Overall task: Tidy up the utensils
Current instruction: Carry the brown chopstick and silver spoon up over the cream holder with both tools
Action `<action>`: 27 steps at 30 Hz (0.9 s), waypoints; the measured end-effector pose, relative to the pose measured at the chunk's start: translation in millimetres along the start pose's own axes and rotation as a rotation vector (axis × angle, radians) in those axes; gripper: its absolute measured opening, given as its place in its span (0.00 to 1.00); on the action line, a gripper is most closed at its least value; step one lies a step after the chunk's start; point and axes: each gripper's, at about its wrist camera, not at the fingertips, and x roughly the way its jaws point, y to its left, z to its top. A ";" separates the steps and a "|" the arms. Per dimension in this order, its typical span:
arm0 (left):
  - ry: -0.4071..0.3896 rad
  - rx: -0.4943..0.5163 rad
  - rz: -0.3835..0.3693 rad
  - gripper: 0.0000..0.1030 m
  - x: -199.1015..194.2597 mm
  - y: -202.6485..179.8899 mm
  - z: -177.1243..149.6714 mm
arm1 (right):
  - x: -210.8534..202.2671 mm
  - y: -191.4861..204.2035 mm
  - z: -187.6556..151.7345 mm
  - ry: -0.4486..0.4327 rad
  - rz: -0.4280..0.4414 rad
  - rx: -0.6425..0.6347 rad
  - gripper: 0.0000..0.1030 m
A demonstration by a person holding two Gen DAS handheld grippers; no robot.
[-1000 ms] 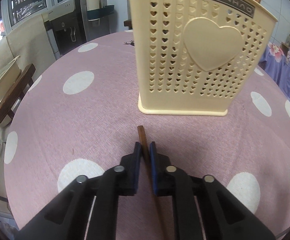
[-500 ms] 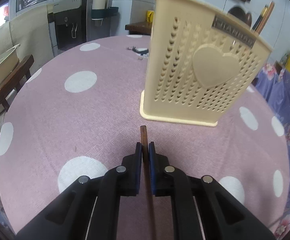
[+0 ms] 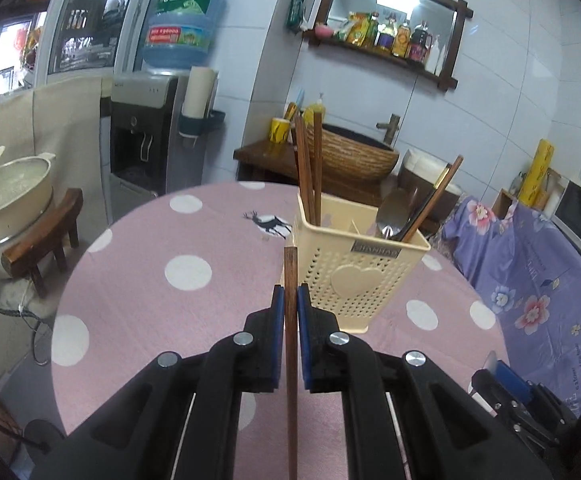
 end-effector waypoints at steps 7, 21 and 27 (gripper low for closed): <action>-0.015 -0.009 -0.013 0.08 -6.7 5.1 1.6 | 0.0 4.2 1.7 0.000 -0.004 -0.016 0.36; -0.062 0.005 -0.062 0.08 -22.8 7.3 25.5 | -3.0 6.2 33.9 -0.003 0.061 -0.031 0.36; -0.072 0.006 -0.107 0.08 -28.6 5.2 48.0 | -5.4 9.2 63.2 -0.010 0.106 -0.045 0.36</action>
